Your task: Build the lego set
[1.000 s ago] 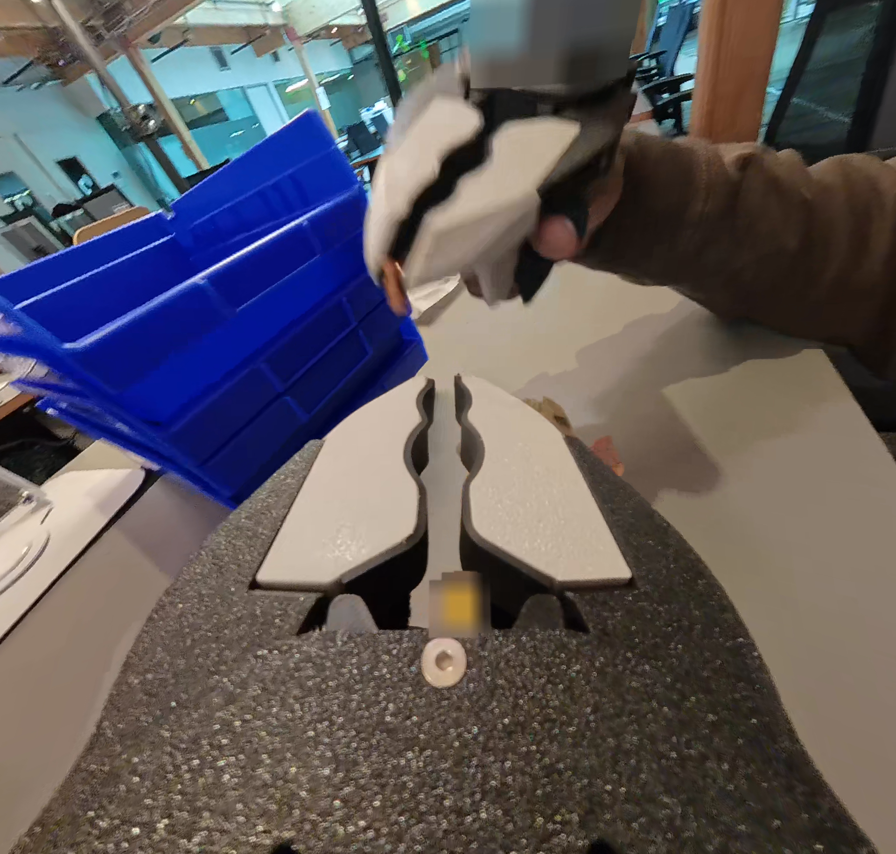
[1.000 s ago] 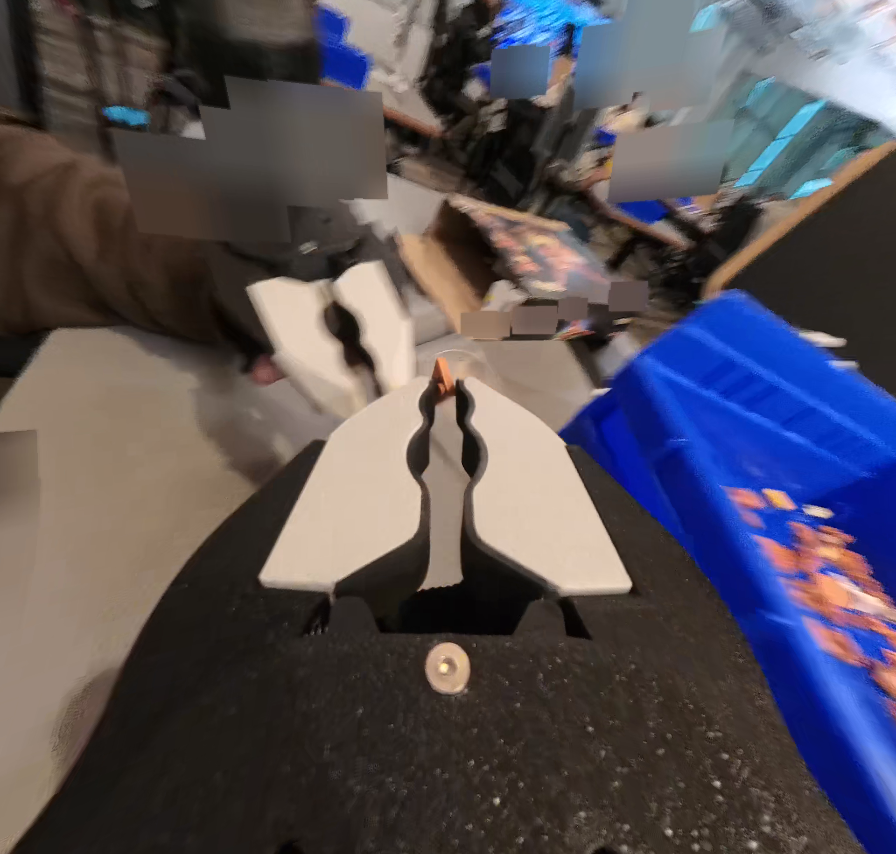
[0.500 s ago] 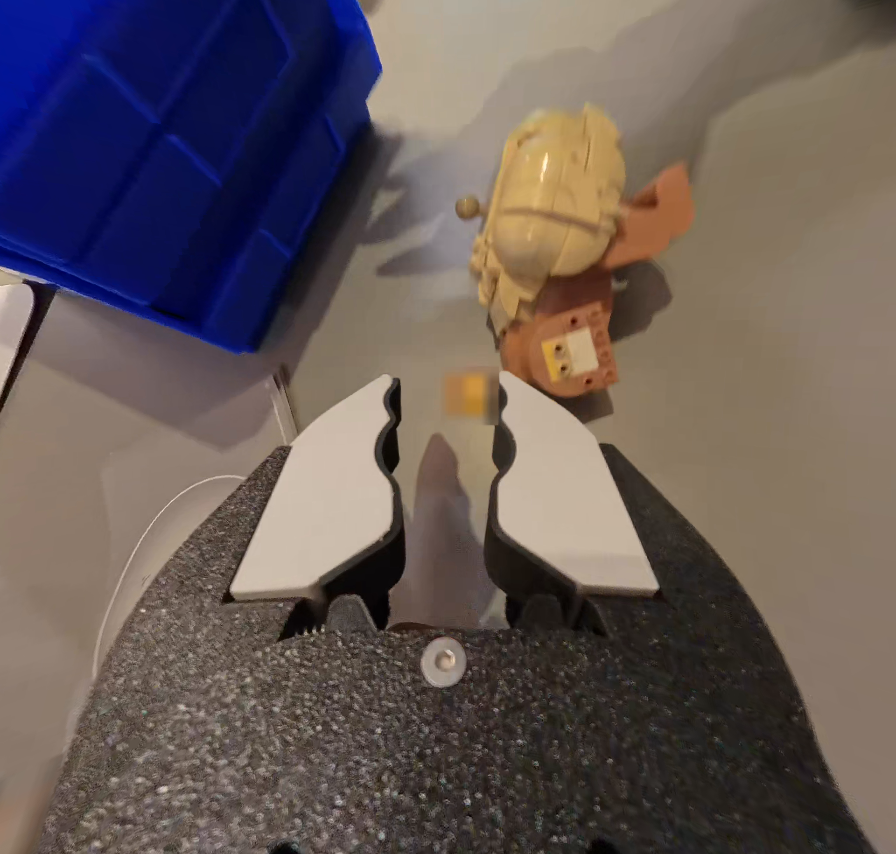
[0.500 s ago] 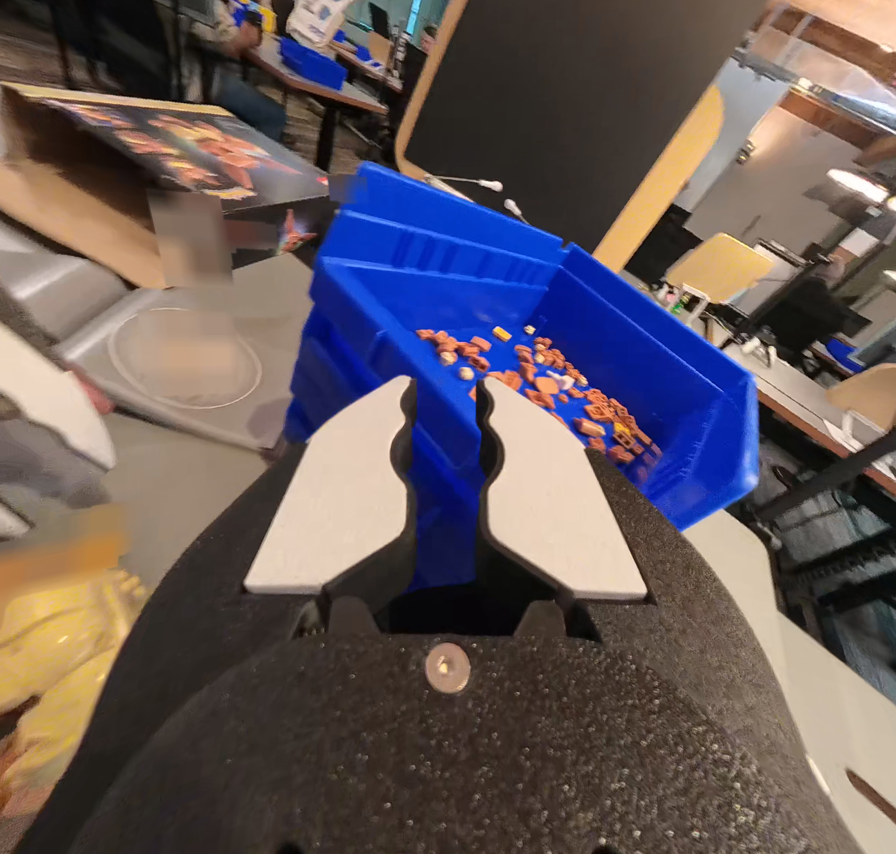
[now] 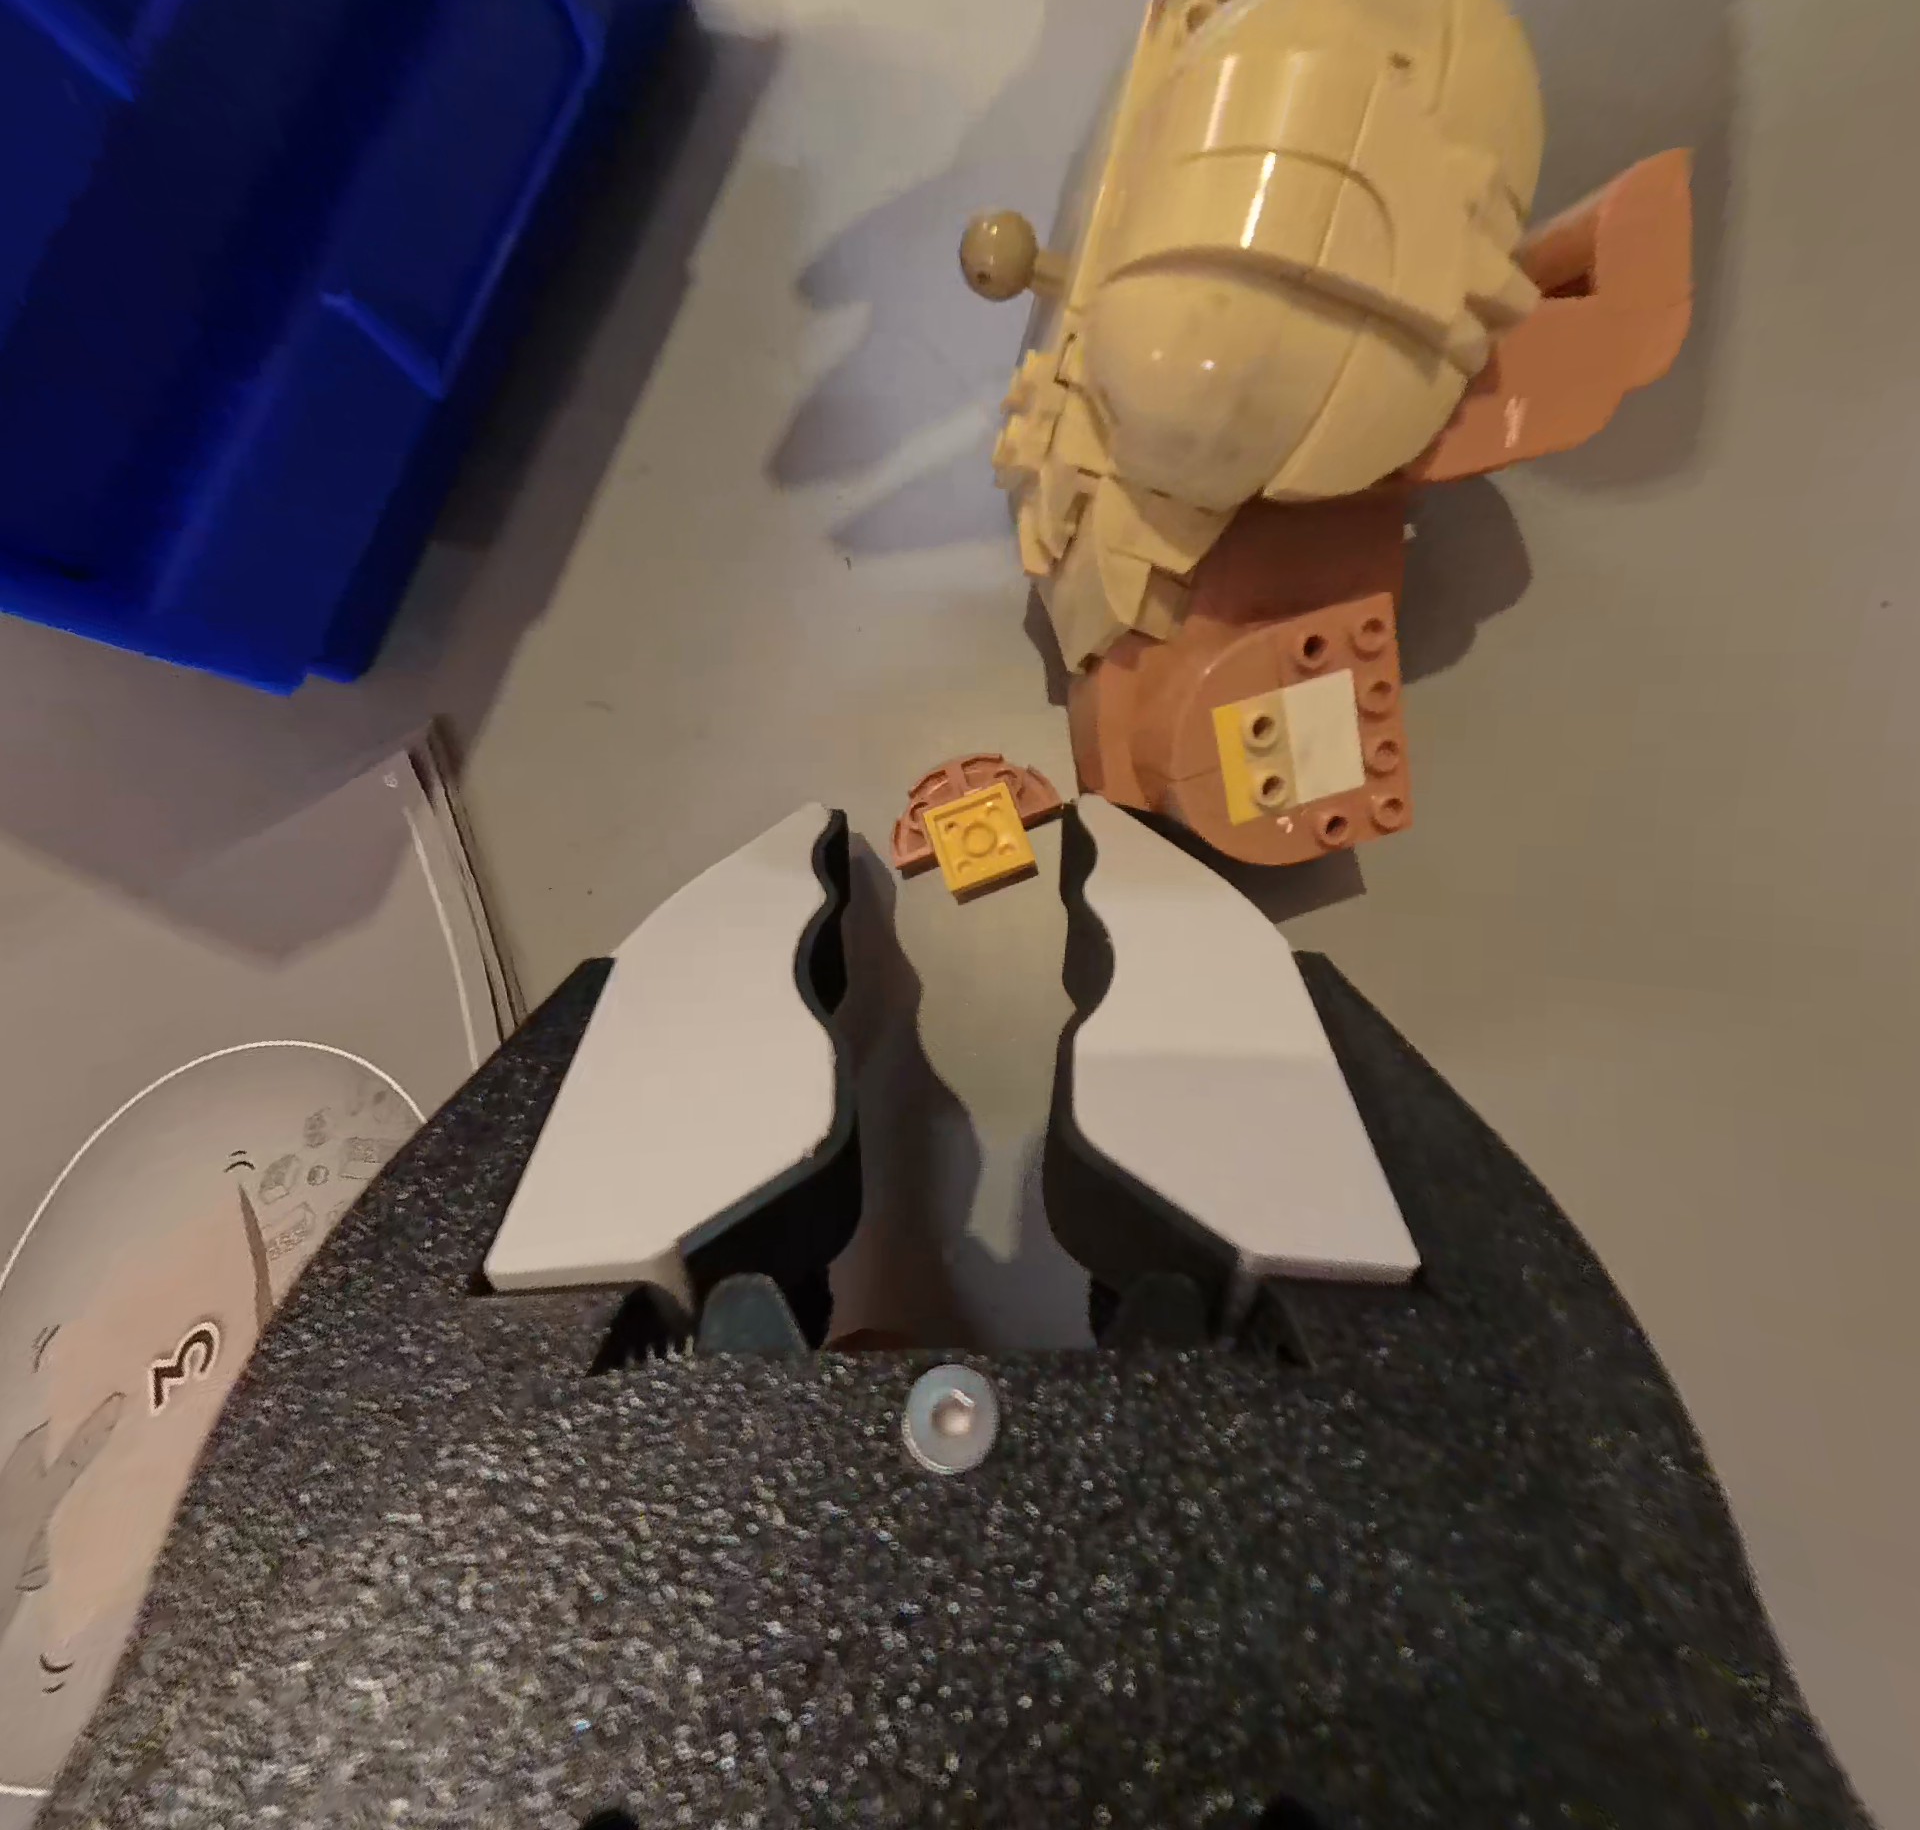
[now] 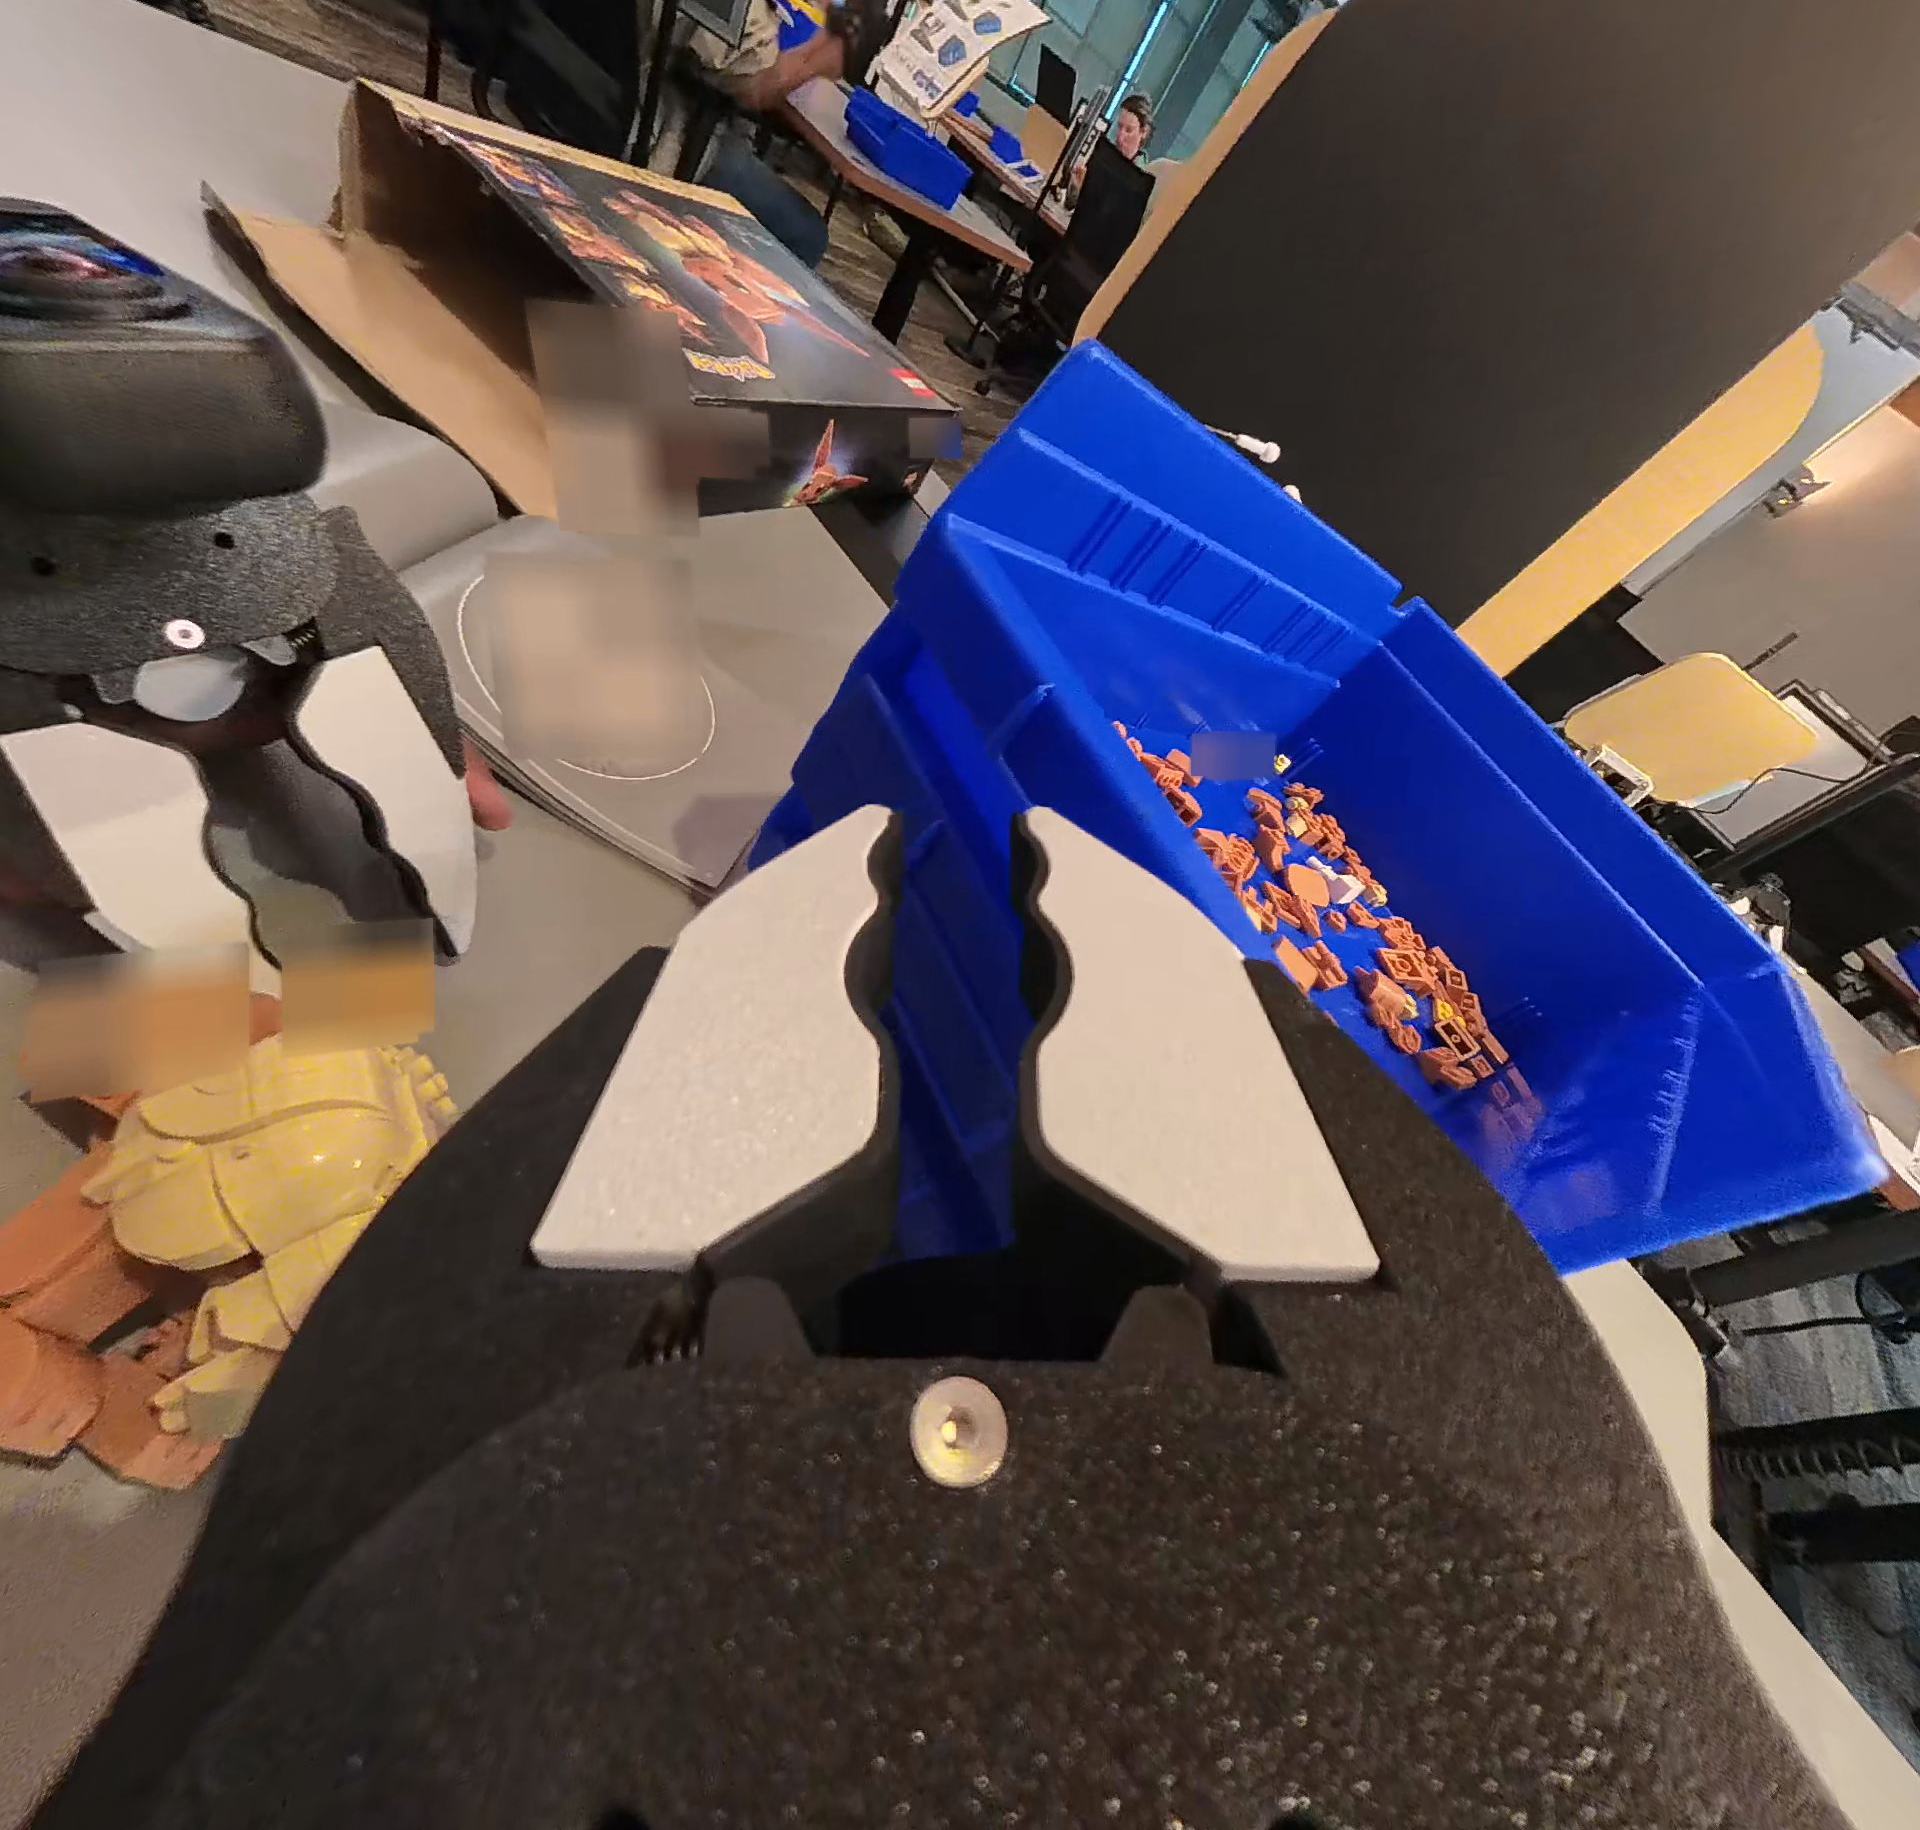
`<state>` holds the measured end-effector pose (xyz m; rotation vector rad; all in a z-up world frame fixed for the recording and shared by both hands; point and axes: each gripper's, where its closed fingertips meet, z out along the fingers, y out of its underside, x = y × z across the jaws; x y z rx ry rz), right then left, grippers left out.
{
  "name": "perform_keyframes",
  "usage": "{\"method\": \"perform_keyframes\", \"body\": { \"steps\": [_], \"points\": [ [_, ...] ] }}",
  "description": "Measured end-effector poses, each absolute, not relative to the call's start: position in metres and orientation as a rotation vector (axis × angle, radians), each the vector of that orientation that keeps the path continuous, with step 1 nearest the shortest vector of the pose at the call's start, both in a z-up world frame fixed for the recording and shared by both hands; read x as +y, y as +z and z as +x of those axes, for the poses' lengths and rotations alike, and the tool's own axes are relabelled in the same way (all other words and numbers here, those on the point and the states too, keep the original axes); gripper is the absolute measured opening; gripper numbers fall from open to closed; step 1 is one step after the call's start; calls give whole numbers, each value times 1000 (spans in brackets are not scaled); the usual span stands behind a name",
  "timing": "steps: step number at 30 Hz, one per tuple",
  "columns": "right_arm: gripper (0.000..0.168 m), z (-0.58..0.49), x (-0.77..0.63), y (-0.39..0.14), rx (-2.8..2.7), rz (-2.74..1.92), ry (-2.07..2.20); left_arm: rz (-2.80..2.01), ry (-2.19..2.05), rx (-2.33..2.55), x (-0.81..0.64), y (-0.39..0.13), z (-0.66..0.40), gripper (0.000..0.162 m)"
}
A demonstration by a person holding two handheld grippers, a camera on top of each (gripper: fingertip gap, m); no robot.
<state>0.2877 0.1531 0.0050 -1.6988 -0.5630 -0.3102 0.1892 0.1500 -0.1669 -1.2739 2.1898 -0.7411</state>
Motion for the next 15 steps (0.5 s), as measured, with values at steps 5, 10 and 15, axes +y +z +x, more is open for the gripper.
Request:
{"method": "perform_keyframes", "body": {
  "steps": [5, 10, 15],
  "points": [
    [20, 281, 155, -1, -600, -1700, -324, -1290, -749, 2192, 144, -168, 191, 27],
    [20, 272, 152, -4, -672, -1676, -349, -1335, -741, 2147, 153, -164, 191, 28],
    [19, 254, 145, -6, -814, -1590, -391, -1361, -1024, 1913, 159, -118, 197, 27]
  ]
}}
